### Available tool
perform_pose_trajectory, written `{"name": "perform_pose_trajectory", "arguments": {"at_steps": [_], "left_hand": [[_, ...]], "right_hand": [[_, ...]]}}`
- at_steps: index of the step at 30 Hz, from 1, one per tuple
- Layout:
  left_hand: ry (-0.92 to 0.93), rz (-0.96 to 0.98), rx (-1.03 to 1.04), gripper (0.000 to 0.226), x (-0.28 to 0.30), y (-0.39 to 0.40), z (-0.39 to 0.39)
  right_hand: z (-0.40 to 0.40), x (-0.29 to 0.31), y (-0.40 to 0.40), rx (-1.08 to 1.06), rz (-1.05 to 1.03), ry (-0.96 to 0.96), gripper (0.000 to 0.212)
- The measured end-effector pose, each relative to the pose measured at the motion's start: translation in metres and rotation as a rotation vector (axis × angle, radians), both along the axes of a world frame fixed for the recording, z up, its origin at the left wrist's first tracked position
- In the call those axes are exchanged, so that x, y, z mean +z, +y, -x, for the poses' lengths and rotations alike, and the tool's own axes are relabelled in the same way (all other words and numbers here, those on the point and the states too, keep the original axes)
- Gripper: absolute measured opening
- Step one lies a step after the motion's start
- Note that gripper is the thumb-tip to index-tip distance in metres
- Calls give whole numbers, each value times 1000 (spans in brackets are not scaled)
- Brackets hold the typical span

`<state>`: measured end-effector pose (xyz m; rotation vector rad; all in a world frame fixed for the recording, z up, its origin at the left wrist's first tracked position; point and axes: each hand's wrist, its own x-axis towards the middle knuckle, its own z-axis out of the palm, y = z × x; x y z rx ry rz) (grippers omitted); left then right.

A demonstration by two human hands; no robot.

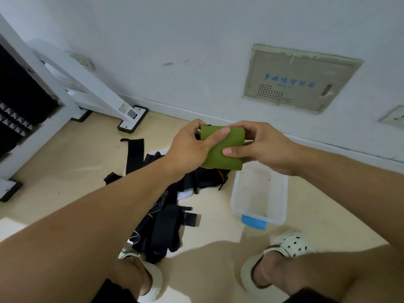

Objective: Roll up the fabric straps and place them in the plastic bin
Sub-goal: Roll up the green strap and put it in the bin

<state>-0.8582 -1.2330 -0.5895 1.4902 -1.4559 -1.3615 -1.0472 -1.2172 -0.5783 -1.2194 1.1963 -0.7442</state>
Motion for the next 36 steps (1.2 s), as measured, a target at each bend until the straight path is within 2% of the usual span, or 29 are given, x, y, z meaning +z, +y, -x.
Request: {"name": "perform_pose_trajectory", "arguments": {"at_steps": [3, 6, 10, 13, 16, 19, 21, 23, 27, 31, 36], "left_hand": [[-230, -3, -121, 66, -14, -5, 14], [-362, -34, -224, 86, -29, -10, 25], [-434, -48, -314, 82, -43, -15, 41], [-430, -51, -313, 77, -51, -20, 55], [-455, -30, -353, 66, -62, -24, 67], [-507, 14, -384, 55, -75, -27, 73], [-519, 0, -394, 53, -81, -29, 75], [-533, -39, -418, 54, -86, -31, 77], [-602, -58, -499, 65, -94, -36, 76], [-696, -51, -581, 73, -100, -38, 77], [-743, -65, -629, 76, -111, -42, 80]], "right_hand": [[21, -19, -7, -75, 38, 302, 46], [53, -49, -10, -140, 49, 637, 52], [100, -90, -17, 23, 8, 998, 61], [112, -122, -29, 85, -86, 1105, 62], [107, -163, -36, -37, -196, 1001, 66], [96, -207, -35, -459, -413, 644, 65], [90, -233, -34, -665, -506, 447, 63], [87, -254, -34, -733, -531, 379, 61], [86, -283, -42, -769, -470, 431, 52], [75, -295, -57, -986, -496, 210, 50], [67, -317, -74, -1135, -583, -96, 61]]}}
